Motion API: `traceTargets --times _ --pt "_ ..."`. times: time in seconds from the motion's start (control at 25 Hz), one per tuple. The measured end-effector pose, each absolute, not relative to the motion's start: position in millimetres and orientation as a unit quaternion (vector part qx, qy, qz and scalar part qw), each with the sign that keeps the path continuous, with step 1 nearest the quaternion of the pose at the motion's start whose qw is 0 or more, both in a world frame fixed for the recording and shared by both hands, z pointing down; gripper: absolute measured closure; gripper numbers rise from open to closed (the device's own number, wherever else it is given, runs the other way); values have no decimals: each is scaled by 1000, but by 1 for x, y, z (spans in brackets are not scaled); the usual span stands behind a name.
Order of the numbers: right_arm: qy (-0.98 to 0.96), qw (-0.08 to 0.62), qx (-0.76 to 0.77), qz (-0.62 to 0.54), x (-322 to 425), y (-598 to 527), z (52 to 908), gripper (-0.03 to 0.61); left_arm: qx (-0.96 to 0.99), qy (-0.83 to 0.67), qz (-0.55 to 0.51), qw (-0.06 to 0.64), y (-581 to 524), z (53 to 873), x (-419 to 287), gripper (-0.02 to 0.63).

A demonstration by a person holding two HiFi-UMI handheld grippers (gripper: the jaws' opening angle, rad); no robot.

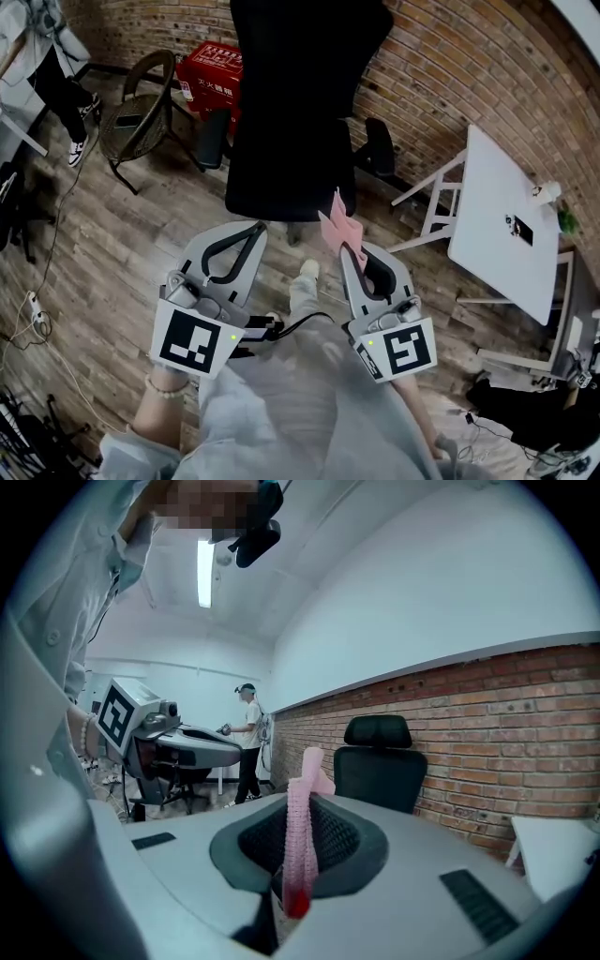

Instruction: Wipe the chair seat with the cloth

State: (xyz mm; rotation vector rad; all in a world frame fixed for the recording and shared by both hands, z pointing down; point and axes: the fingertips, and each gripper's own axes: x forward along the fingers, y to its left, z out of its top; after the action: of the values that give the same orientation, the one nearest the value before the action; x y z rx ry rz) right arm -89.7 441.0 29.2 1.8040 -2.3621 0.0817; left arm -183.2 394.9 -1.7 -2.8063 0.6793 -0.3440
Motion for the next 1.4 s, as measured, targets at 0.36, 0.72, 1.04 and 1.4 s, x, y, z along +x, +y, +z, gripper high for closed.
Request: traceTargets --times 0.36,0.72,1.04,1.4 --pt "-806 87 586 16 -55 388 35 523 -952 247 -125 128 352 -4 -142 595" --pt "-829 94 550 26 10 293 44 523 -944 273 -140 119 264 -3 -76 595" --pt "-837 79 542 15 74 195 45 523 -937 297 -147 110 177 7 -12 595" --pt "-862 93 498 22 113 120 73 523 -917 346 -172 99 104 35 18 595"
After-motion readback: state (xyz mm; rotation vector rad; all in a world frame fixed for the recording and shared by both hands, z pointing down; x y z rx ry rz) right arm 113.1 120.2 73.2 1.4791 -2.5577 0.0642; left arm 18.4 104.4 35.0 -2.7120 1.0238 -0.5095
